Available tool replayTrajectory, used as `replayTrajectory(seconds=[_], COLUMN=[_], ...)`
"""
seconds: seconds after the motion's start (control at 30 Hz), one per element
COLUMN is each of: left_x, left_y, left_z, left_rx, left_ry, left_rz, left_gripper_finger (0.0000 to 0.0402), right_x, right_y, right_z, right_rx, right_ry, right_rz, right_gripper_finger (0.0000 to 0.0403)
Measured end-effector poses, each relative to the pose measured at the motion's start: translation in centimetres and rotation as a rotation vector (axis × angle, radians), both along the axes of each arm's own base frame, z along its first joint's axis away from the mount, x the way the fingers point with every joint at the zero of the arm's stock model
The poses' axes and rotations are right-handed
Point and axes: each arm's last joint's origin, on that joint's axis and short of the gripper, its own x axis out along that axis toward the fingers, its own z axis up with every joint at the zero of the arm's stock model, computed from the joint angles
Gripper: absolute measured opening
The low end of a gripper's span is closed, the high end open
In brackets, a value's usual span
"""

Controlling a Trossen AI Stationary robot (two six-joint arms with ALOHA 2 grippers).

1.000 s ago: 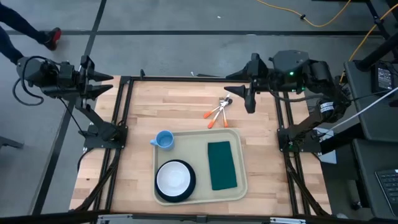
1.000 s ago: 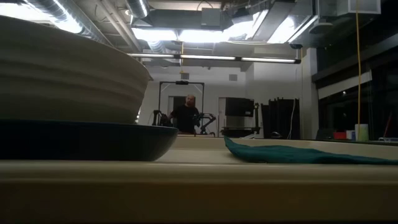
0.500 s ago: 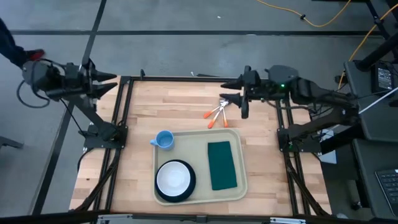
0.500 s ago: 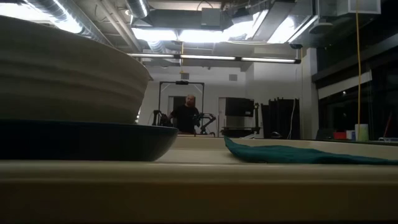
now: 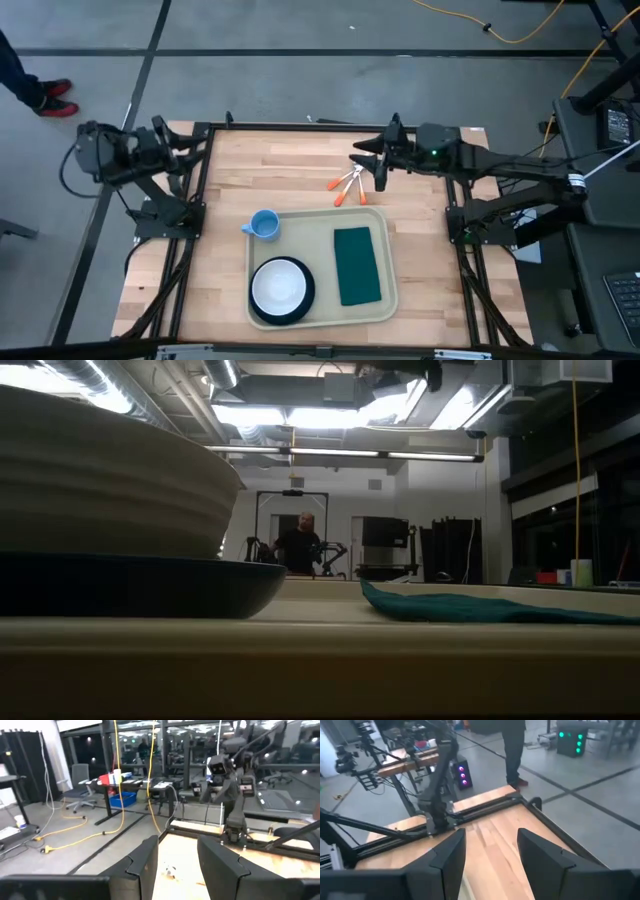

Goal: Set up tray
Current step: Put the orange knife on top of the green napkin

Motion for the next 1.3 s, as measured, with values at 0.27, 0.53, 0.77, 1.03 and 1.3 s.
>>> replayTrajectory(seconds=[0.27,0.53,0.77,1.03,1.3], left_x=[1.4,1.6,1.6,1.6,1.4], left_y=[-1.2,-1.3,-1.4,-1.4,-1.4], left_z=[-2.0,-1.9,-1.8,-1.8,-1.6], left_rx=[0.005,0.064,0.121,0.034,0.055], left_ry=[0.035,0.053,0.079,0.034,0.048], left_rz=[0.042,0.059,0.053,0.054,-0.065], left_gripper_finger=[0.0132,0.0132,0.0132,0.0132,0.0132], right_x=[0.1,0.3,0.3,0.5,-0.6], right_y=[-0.1,-0.1,-0.1,0.3,0.7], right_z=[-1.9,-1.8,-1.4,-0.4,0.9], right_rx=[-0.02,0.007,0.056,0.092,-0.036], right_ry=[0.069,0.036,-0.011,-0.123,-0.171], right_rz=[-0.009,-0.014,-0.024,0.071,0.175], right_gripper_finger=[0.0184,0.0184,0.0184,0.0183,0.0183])
